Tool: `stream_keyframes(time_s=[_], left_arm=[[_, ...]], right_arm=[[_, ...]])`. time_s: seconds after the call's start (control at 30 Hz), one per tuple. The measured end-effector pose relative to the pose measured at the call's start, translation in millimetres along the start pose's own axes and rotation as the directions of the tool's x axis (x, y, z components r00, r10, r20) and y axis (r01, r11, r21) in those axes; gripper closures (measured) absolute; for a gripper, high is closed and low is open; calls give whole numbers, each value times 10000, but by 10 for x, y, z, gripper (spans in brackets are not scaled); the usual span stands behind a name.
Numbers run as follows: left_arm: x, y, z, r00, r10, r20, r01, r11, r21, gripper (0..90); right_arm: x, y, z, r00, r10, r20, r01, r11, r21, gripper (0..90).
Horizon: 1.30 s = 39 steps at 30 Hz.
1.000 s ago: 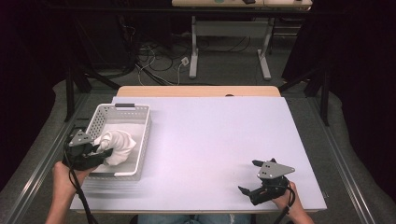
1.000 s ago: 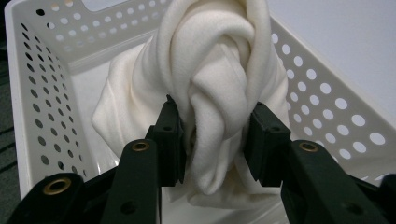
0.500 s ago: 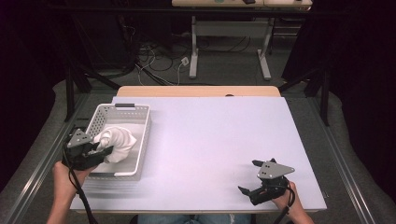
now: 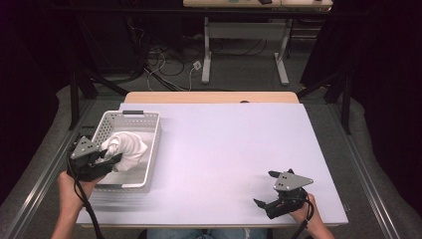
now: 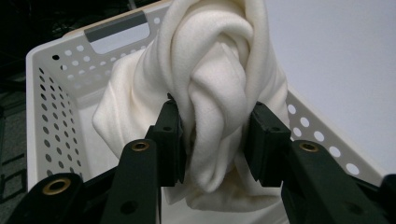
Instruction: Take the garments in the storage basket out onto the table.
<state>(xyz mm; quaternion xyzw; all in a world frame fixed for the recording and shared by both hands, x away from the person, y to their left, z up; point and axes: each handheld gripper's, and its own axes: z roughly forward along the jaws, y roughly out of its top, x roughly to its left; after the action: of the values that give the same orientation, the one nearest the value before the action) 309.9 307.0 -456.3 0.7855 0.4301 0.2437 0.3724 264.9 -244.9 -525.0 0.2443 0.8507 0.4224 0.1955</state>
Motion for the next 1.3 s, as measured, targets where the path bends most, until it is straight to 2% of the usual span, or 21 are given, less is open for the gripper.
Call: stream_keyframes(time_s=[0.27,0.57,0.93,1.13,1.3], left_arm=[[-62,58,0,9998,167,-53,-169,9994,-305,608],[-122,134,13,9998,180,106,-172,9973,-709,608],[-191,206,43,9991,353,240,-329,9951,-934,609],[-229,241,78,9981,509,337,-475,9942,-960,616],[-275,275,150,9960,716,539,-679,9953,-686,658]], right_arm=[[3,-4,-2,10000,93,15,-93,9999,-49,7],[-5,-4,4,10000,8,-36,-8,10000,-34,7],[-6,-3,7,10000,20,-72,-19,10000,21,7],[-3,-5,6,10000,46,-44,-46,10000,0,7],[-1,-5,2,10000,21,-2,-21,10000,0,8]])
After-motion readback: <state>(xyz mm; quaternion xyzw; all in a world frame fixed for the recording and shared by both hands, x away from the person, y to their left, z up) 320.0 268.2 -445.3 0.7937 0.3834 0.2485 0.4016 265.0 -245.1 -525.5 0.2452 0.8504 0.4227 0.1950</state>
